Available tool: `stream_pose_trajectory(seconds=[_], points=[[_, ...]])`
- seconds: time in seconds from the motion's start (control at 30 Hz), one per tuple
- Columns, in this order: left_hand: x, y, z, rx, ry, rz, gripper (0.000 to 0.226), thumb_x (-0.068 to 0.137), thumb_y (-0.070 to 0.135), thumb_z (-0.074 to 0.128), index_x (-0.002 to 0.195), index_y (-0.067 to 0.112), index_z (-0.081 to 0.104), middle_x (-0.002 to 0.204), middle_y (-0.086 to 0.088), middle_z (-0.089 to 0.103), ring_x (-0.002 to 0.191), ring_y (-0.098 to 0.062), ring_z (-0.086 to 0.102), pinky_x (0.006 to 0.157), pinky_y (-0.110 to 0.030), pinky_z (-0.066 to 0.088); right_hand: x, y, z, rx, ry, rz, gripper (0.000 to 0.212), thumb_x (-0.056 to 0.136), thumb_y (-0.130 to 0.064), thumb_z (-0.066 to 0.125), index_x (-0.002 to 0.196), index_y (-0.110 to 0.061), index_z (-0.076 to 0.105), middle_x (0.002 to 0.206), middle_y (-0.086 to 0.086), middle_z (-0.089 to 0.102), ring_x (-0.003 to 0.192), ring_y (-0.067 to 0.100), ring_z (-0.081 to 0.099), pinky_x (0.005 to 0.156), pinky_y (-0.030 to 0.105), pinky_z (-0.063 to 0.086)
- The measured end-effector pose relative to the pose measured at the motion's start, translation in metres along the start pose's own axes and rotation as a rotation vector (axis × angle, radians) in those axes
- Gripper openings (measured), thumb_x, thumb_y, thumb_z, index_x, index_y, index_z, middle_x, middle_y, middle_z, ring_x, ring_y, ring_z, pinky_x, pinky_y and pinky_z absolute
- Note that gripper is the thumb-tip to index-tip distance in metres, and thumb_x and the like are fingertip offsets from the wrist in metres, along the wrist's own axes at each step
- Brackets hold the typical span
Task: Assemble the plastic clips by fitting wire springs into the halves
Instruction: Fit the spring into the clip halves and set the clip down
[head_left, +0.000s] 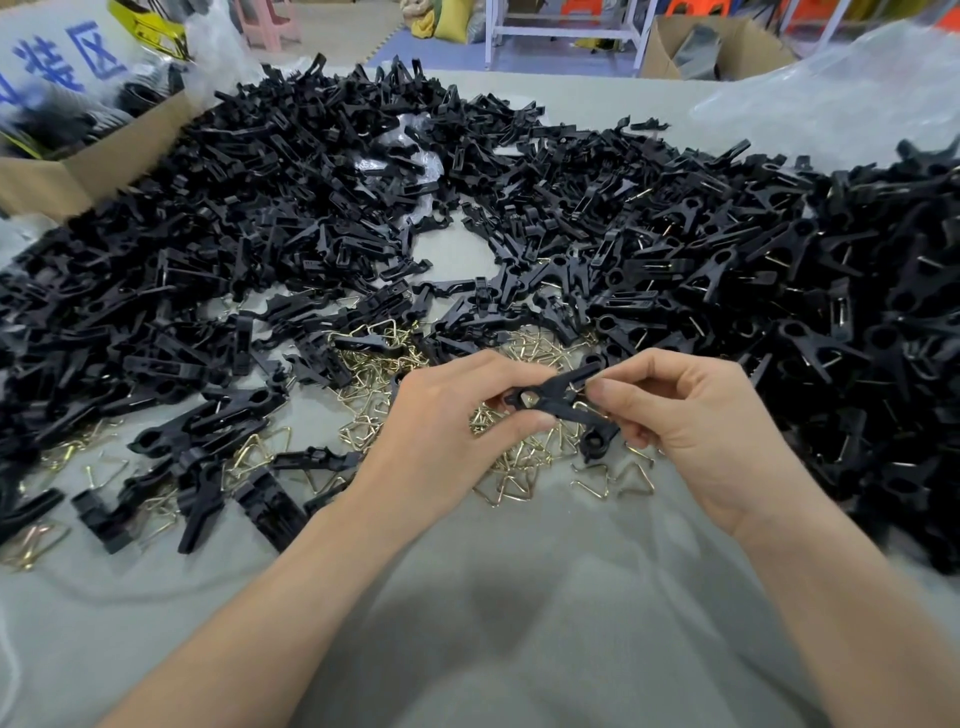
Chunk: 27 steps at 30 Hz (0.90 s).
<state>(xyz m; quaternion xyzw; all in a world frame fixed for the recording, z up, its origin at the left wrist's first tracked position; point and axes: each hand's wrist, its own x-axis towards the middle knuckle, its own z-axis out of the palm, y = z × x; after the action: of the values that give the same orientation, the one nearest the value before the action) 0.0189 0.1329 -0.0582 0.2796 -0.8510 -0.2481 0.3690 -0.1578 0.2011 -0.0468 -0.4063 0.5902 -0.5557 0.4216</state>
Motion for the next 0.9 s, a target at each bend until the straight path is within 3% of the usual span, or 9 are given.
stream_pose_trajectory(seconds=[0.3, 0.57, 0.73, 0.9], points=[[0.0007, -0.0012, 0.0006, 0.067, -0.038, 0.025, 0.029, 0.076, 0.013, 0.078, 0.104, 0.011, 0.072, 0.088, 0.005, 0.07, 0.079, -0.003, 0.06, 0.078, -0.005, 0.042, -0.0009, -0.0011, 0.0037, -0.05, 0.032, -0.018, 0.012, 0.075, -0.001, 0.074, 0.068, -0.009, 0.069, 0.052, -0.002, 0.062, 0.043, 0.0, 0.046, 0.046, 0.011, 0.038], [-0.0003, -0.0009, 0.002, 0.046, -0.027, -0.009, 0.029, 0.074, 0.016, 0.08, 0.102, 0.015, 0.074, 0.084, 0.005, 0.072, 0.076, -0.005, 0.061, 0.073, -0.013, 0.047, -0.0012, 0.007, 0.0096, -0.119, 0.147, -0.046, 0.016, 0.076, -0.006, 0.076, 0.066, -0.015, 0.069, 0.056, 0.003, 0.065, 0.045, 0.004, 0.05, 0.047, 0.014, 0.04], [-0.0012, -0.002, 0.0028, 0.058, -0.013, 0.01, 0.028, 0.073, 0.013, 0.08, 0.101, 0.011, 0.074, 0.084, 0.009, 0.069, 0.077, 0.0, 0.058, 0.075, -0.002, 0.041, -0.0034, 0.006, 0.0104, -0.186, 0.098, -0.032, 0.018, 0.076, -0.008, 0.076, 0.063, -0.015, 0.067, 0.049, -0.003, 0.06, 0.041, 0.004, 0.047, 0.044, 0.013, 0.039], [-0.0019, -0.0026, 0.0031, 0.031, -0.019, 0.024, 0.027, 0.074, 0.014, 0.079, 0.1, 0.011, 0.074, 0.085, 0.004, 0.071, 0.076, -0.004, 0.061, 0.075, -0.005, 0.043, -0.0034, 0.0017, 0.005, -0.076, 0.039, 0.037, 0.014, 0.072, -0.01, 0.078, 0.06, -0.013, 0.07, 0.049, 0.0, 0.057, 0.042, 0.006, 0.046, 0.043, 0.012, 0.036]])
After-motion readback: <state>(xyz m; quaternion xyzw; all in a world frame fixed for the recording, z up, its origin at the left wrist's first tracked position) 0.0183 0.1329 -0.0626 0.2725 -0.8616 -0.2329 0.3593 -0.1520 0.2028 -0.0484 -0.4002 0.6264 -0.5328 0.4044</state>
